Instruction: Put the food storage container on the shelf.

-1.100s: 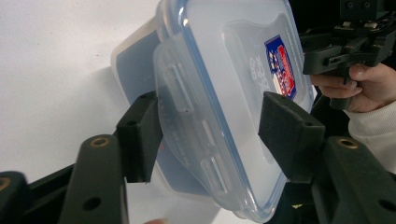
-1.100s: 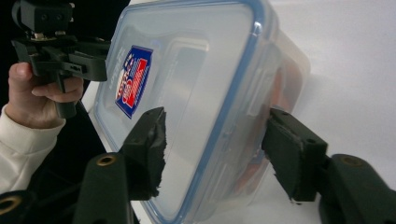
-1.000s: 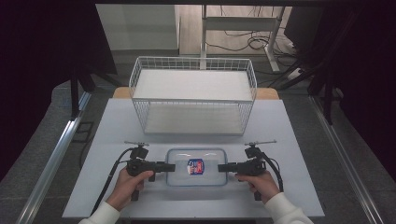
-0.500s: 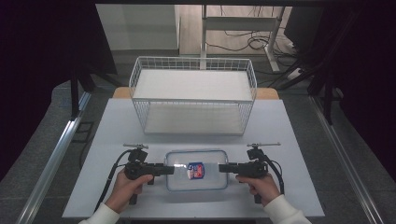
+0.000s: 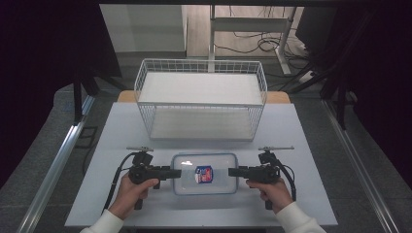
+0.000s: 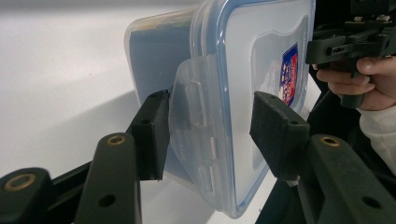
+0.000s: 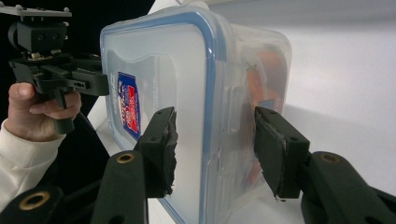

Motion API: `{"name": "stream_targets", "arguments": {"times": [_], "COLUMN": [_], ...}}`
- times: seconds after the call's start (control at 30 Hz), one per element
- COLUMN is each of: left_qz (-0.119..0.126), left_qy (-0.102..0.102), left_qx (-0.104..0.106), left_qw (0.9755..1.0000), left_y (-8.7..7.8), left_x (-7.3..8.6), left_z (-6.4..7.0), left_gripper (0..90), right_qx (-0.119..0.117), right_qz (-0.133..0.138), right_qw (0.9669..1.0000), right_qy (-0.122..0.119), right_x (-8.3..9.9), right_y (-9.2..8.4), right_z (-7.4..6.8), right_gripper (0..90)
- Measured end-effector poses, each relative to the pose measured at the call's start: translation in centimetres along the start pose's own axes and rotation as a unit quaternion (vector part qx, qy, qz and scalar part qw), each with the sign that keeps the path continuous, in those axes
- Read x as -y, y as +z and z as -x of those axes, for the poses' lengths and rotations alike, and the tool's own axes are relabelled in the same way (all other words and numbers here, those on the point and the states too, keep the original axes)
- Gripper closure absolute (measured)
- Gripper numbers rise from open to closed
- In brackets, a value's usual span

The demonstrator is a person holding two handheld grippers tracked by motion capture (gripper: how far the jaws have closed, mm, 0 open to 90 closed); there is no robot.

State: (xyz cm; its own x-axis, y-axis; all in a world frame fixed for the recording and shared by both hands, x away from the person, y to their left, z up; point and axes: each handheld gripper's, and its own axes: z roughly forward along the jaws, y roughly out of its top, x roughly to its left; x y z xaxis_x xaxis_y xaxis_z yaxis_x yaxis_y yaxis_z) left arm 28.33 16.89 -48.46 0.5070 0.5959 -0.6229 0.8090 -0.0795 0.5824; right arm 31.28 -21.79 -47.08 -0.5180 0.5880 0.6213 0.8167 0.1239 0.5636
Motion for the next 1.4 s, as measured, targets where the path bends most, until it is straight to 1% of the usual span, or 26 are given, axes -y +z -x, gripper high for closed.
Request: {"name": "stream_targets", "arguments": {"times": [0.1, 0.13, 0.23, 0.27, 0.37, 0.43, 0.47, 0.6, 0.63, 0.67, 0.73, 0.77, 0.83, 0.87, 0.93, 0.97, 1.0, 1.1, 1.13, 1.17, 1.2, 1.3, 1.33, 1.37, 1.4], "left_qz": [0.001, -0.001, 0.0, 0.007, 0.014, 0.014, 0.016, 0.022, 0.022, 0.025, 0.025, 0.028, 0.029, 0.03, 0.033, 0.033, 0.034, 0.036, 0.036, 0.035, 0.035, 0.036, 0.036, 0.039, 0.038], "left_qy": [0.002, 0.005, 0.009, 0.011, 0.017, 0.018, 0.023, 0.026, 0.026, 0.027, 0.028, 0.029, 0.03, 0.031, 0.032, 0.032, 0.032, 0.033, 0.033, 0.031, 0.033, 0.032, 0.032, 0.027, 0.027], "left_qx": [0.0, 0.0, -0.001, 0.001, 0.002, 0.003, 0.002, 0.004, 0.004, 0.005, 0.005, 0.006, 0.006, 0.006, 0.008, 0.008, 0.008, 0.009, 0.009, 0.009, 0.009, 0.004, 0.004, 0.005, 0.006], "left_qw": [1.0, 1.0, 1.0, 0.9999, 0.9997, 0.9997, 0.9996, 0.9994, 0.9994, 0.9993, 0.9993, 0.9992, 0.9991, 0.999, 0.9989, 0.9989, 0.9989, 0.9988, 0.9988, 0.9989, 0.9988, 0.9988, 0.9988, 0.9988, 0.9989], "left_y": [0.0, 0.1, 0.2, 0.3, 0.4, 0.4, 0.5, 0.6, 0.6, 0.6, 0.6, 0.6, 0.6, 0.5, 0.6, 0.6, 0.8, 1.2, 1.2, 1.3, 1.6, 1.9, 1.9, 2.1, 2.2], "left_x": [-0.4, -0.8, -1.2, -1.6, -2.4, -2.7, -3.3, -4.5, -4.5, -4.9, -5.2, -5.6, -5.8, -5.9, -6.4, -6.4, -6.6, -7.1, -7.1, -7.3, -7.6, -8.2, -8.2, -8.6, -8.7], "left_z": [-0.1, -0.3, -0.5, -0.7, -1.1, -1.1, -1.3, -1.7, -1.7, -2.0, -2.2, -2.5, -2.7, -2.9, -3.7, -3.7, -4.2, -5.0, -5.0, -5.3, -5.8, -6.2, -6.2, -6.5, -6.7], "left_gripper": [48.7, 48.8, 48.9, 48.9, 49.0, 49.0, 49.1, 49.1, 49.1, 49.2, 49.1, 49.1, 49.2, 49.2, 49.2, 49.2, 49.2, 49.3, 49.3, 49.3, 49.2, 49.2, 49.2, 49.2, 49.2], "right_qx": [0.0, 0.0, 0.002, 0.003, 0.004, 0.006, 0.007, 0.01, 0.01, 0.011, 0.011, 0.012, 0.013, 0.013, 0.015, 0.015, 0.016, 0.018, 0.018, 0.019, 0.019, 0.017, 0.017, 0.016, 0.015], "right_qz": [0.002, 0.001, 0.0, 0.002, 0.007, 0.011, 0.013, 0.019, 0.021, 0.022, 0.022, 0.023, 0.024, 0.024, 0.025, 0.025, 0.025, 0.024, 0.024, 0.026, 0.026, 0.026, 0.027, 0.03, 0.033], "right_qw": [1.0, 1.0, 1.0, 1.0, 0.9999, 0.9998, 0.9997, 0.9994, 0.9994, 0.9993, 0.9993, 0.9991, 0.999, 0.999, 0.9989, 0.9989, 0.9988, 0.9987, 0.9987, 0.9987, 0.9987, 0.999, 0.999, 0.999, 0.999], "right_qy": [-0.003, -0.003, -0.004, -0.006, -0.012, -0.018, -0.02, -0.026, -0.027, -0.027, -0.029, -0.032, -0.034, -0.034, -0.038, -0.038, -0.038, -0.04, -0.04, -0.039, -0.039, -0.033, -0.031, -0.029, -0.027], "right_x": [-0.5, -0.6, -1.2, -1.4, -2.2, -2.7, -3.0, -4.3, -4.6, -4.9, -5.1, -5.7, -6.1, -6.1, -6.7, -6.7, -7.1, -7.6, -7.6, -7.9, -8.0, -8.4, -8.5, -8.7, -8.8], "right_y": [0.1, 0.1, 0.3, 0.3, 0.3, 0.3, 0.3, 0.3, 0.3, 0.4, 0.4, 0.6, 0.9, 0.9, 1.4, 1.4, 1.8, 2.3, 2.3, 2.6, 2.8, 3.3, 3.4, 3.5, 3.6], "right_z": [0.2, 0.2, 0.5, 0.6, 0.7, 0.9, 0.9, 1.0, 1.1, 1.1, 1.1, 1.2, 1.3, 1.3, 1.5, 1.5, 1.8, 2.3, 2.3, 2.7, 2.9, 3.6, 3.8, 4.0, 4.2], "right_gripper": [50.0, 50.0, 50.0, 50.0, 50.0, 50.0, 50.0, 50.0, 50.1, 50.1, 50.0, 50.0, 50.0, 50.0, 50.0, 50.0, 50.0, 50.0, 50.0, 50.0, 50.0, 49.9, 49.9, 49.9, 49.8]}}
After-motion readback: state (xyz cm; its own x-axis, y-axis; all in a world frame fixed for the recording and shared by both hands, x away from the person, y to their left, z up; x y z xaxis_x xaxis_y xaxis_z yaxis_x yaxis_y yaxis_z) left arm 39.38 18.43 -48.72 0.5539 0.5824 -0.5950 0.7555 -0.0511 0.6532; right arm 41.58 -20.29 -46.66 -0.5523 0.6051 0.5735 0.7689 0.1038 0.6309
